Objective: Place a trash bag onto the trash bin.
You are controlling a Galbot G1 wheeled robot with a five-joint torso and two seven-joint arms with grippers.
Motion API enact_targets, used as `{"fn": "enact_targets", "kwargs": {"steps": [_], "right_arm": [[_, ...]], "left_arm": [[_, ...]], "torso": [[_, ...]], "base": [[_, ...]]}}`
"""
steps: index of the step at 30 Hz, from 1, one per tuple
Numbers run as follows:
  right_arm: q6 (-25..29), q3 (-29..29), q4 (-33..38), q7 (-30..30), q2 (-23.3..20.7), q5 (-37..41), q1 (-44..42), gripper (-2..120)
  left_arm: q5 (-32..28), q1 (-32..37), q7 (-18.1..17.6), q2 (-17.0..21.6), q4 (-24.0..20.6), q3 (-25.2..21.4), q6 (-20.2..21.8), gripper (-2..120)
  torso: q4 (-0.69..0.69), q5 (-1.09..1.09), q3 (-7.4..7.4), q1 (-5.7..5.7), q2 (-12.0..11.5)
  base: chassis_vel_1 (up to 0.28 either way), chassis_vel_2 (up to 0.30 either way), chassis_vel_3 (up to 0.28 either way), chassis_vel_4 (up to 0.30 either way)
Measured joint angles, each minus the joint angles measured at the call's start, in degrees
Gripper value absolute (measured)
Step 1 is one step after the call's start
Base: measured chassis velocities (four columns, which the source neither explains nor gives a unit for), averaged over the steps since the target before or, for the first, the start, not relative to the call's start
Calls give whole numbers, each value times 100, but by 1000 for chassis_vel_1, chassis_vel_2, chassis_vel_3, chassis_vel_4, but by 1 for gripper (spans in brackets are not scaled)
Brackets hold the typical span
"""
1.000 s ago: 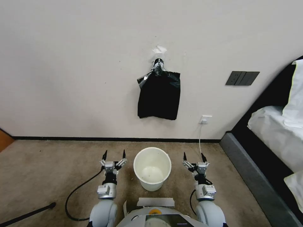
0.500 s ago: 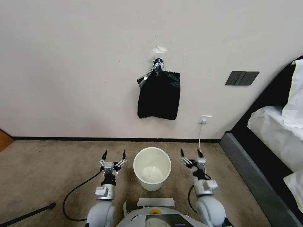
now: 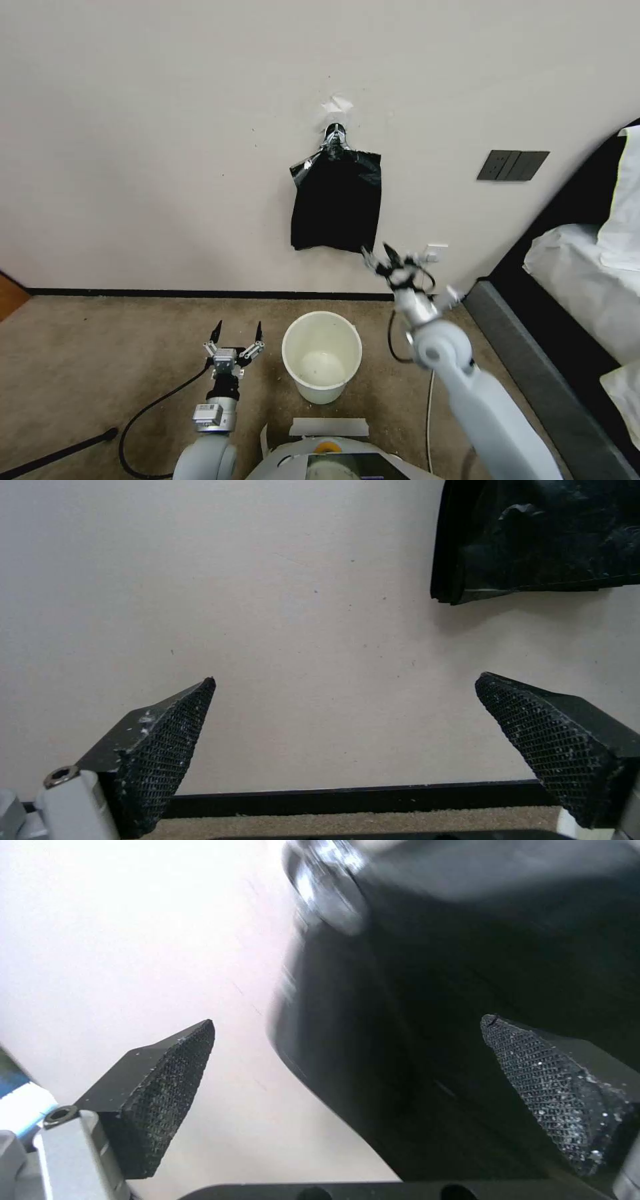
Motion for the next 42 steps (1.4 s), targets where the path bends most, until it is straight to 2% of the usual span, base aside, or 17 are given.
{"fn": "enact_targets", "kwargs": {"steps": [6,11,17,21,32,42], "right_arm": [[-6,-95,-643,94,197,996,906,100],[-37,-414,-1344,78,265,1336,1460,100],[-29,-721,-2126,-49,564,1203,1981,100],[-15,-758,-2381,-162,704,1097,2167,100],[-7,-830,-2699,-342,707,901,2413,100],[6,-852,-2923,-471,773,751,2620,100]], "left_arm": [[-7,29,-16,-15,-55,-109,-4,100],[-16,50,-25,8,-87,-141,-8,100],[-25,43,-30,11,-57,-206,-25,100],[-56,37,-30,51,-27,-268,-33,100],[-124,-61,-28,90,123,-286,-37,100],[-177,-31,-28,214,76,-298,-27,100]], "torso": [[1,0,0,0,0],[-1,1,0,0,0],[2,0,0,0,0],[1,0,0,1,0],[-1,0,-1,0,0],[1,1,-1,0,0]], "base": [[0,0,0,0],[0,0,0,0],[0,0,0,0],[0,0,0,0],[0,0,0,0],[0,0,0,0]]}}
